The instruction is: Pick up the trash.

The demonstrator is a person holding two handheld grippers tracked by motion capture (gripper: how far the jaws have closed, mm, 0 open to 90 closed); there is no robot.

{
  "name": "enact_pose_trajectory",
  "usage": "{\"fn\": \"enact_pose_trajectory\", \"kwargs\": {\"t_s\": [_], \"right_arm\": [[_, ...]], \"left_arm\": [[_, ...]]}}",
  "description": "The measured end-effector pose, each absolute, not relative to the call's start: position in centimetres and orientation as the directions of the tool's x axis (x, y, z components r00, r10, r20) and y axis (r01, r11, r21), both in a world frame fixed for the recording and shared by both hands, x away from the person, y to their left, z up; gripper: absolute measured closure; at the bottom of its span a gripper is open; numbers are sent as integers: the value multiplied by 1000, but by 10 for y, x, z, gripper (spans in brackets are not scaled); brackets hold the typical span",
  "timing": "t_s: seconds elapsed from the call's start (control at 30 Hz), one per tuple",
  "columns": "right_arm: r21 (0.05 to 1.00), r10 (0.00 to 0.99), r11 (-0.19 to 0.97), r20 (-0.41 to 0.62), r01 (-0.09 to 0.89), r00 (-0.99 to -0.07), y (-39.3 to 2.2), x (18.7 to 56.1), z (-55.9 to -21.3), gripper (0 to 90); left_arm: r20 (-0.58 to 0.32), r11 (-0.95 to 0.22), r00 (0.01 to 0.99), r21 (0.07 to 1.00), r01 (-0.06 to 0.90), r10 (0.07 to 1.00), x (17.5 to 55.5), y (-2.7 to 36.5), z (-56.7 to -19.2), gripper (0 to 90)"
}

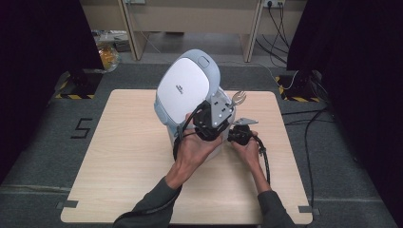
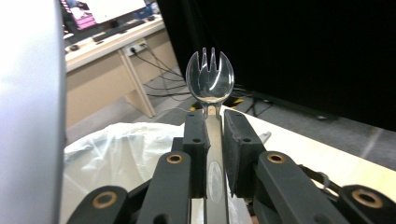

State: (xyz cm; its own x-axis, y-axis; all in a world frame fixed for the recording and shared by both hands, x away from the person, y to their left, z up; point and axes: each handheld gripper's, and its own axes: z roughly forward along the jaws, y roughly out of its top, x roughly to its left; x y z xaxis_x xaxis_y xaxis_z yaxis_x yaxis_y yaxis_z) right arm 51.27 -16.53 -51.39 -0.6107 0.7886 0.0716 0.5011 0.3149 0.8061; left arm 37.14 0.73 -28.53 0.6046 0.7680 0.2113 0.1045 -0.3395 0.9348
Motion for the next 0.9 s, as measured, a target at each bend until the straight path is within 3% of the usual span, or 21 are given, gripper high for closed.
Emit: {"fn": "enact_pose_trajectory", "kwargs": {"t_s": [0.9], "right_arm": [[807,781,322,70,496,-621,-166,514,-514,789]], "left_arm": [[231,-300,409,947,113,883,380,-15,-317,798]]}}
